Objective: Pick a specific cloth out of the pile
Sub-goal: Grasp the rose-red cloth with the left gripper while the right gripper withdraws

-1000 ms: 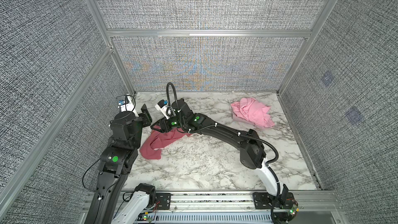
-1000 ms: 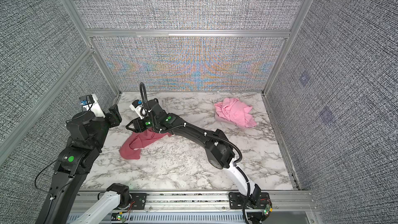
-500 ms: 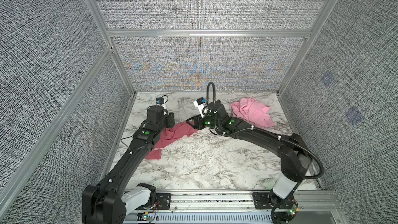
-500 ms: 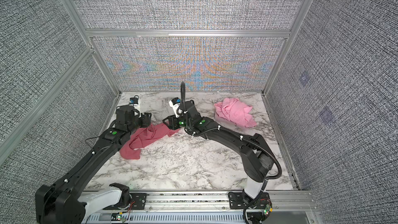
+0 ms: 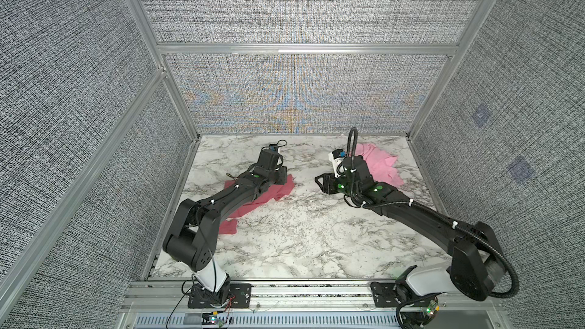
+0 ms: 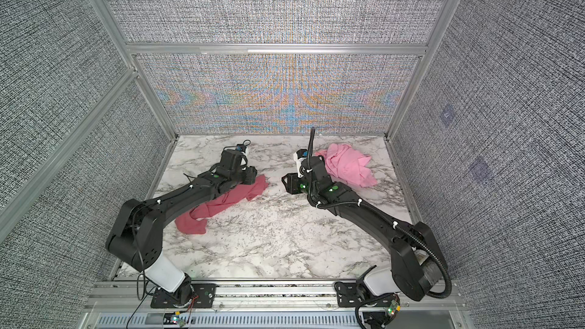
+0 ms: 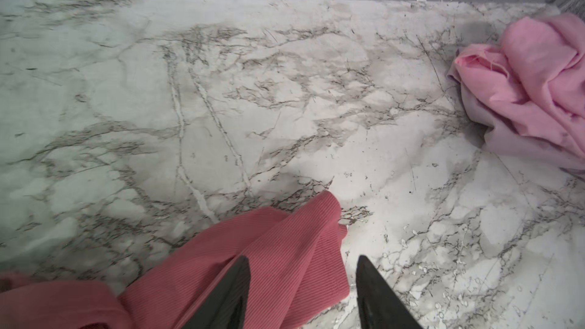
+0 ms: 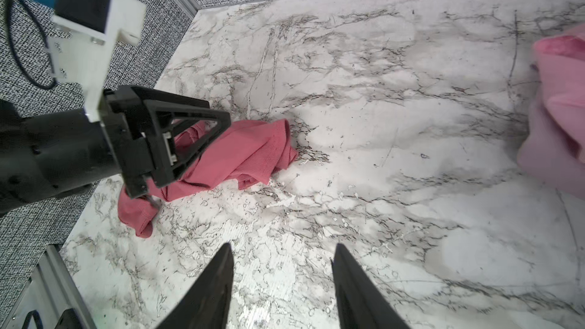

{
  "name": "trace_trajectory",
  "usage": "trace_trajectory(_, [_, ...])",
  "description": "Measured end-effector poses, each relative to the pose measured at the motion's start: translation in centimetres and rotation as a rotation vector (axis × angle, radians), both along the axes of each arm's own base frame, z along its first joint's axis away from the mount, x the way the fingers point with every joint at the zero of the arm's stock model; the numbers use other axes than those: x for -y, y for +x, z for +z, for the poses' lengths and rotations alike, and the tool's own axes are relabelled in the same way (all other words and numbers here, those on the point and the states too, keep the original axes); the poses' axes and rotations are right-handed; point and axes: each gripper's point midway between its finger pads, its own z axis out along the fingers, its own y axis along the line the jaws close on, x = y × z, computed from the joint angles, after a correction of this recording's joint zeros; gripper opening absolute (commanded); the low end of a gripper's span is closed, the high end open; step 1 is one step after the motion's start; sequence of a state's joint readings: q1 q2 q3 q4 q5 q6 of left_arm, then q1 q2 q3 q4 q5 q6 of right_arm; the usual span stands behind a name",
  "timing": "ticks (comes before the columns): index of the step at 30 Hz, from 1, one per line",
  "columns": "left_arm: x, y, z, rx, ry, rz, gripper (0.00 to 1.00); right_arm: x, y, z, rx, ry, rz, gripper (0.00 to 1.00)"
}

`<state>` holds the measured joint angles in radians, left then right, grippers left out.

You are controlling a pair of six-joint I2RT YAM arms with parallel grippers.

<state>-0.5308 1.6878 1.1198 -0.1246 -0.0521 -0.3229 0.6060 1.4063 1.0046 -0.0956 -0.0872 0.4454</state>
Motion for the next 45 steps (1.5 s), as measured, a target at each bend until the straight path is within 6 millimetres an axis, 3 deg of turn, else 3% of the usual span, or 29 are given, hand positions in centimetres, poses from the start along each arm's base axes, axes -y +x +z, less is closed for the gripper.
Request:
trace_trajectory(6, [2.6, -1.2, -3.3, -0.076, 0.046, -0.058, 0.46, 1.5, 0.4, -0.7, -0.018, -0.030, -0.046, 0.54])
trace_trajectory(25, [2.4, -1.8, -8.7, -0.174, 0.118, -0.031, 0.45, 1.6, 0.9, -0.5, -0.024, -0.022, -0.058, 0.55])
trace_trajectory(27, [2.3, -1.6, -9.2, -0.177, 0.130, -0.021, 0.41, 1.6, 0.8, -0.3, -0.022, -0.020, -0.058, 0.55])
trace_trajectory(28, [2.3, -1.5, -9.3, -0.178, 0.133, -0.015, 0.34, 1.6, 0.8, -0.2, -0.019, -0.018, -0.058, 0.55])
trace_trajectory(31, [2.3, -0.9, -9.3, -0.170, 0.138, 0.004, 0.15, 1.7, 0.7, 0.3, -0.009, -0.012, -0.058, 0.55])
trace_trajectory(34, [2.0, -0.7, -9.3, -0.165, 0.147, 0.021, 0.02, 1.9, 0.5, 0.8, 0.003, -0.008, -0.062, 0.55])
trace_trajectory(39, [2.2, -0.2, -8.4, -0.144, 0.140, 0.029, 0.00, 2.5, 0.3, 1.1, 0.016, -0.017, -0.084, 0.55])
trace_trajectory(45, [3.4, 1.5, -4.0, -0.052, 0.083, 0.022, 0.00, 3.2, 0.4, 1.6, 0.034, -0.024, -0.107, 0.55])
